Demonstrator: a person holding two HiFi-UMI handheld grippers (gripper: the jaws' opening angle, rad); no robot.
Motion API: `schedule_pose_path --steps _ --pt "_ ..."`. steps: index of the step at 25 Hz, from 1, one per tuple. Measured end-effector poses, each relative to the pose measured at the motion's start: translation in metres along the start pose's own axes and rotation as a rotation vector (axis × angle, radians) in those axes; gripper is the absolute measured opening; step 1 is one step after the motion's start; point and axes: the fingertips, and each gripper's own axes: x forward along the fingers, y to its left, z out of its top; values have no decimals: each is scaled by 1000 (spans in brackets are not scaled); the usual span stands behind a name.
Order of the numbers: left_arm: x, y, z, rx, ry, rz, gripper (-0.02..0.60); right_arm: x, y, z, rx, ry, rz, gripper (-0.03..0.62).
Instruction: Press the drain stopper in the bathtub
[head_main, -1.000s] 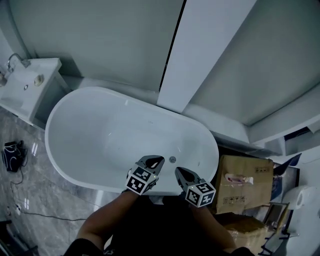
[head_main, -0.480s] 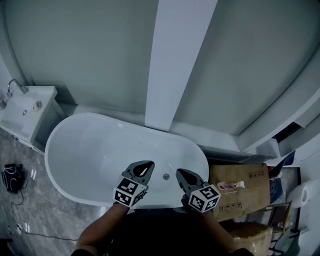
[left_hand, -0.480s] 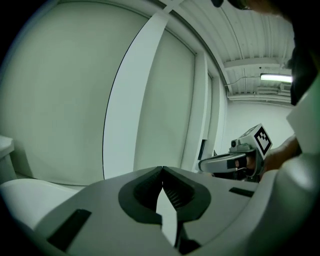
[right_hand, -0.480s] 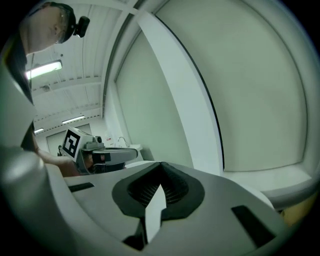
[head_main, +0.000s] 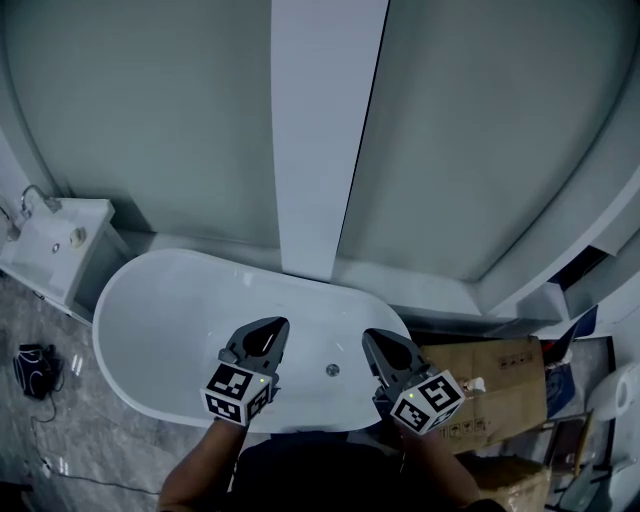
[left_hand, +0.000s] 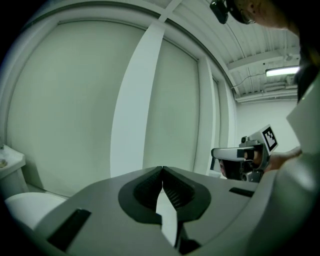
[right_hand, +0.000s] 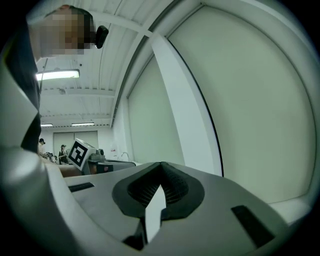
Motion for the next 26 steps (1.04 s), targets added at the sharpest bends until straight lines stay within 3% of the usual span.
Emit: schedule_pose_path --steps 4,10,26 --pt "4 6 13 10 -26 42 17 -4 -3 7 -53 -4 11 11" --pt "2 5 14 26 -25 69 17 -7 -11 -3 -30 6 7 11" --pt "-2 3 11 27 -17 68 17 2 -9 -5 1 -5 28 11"
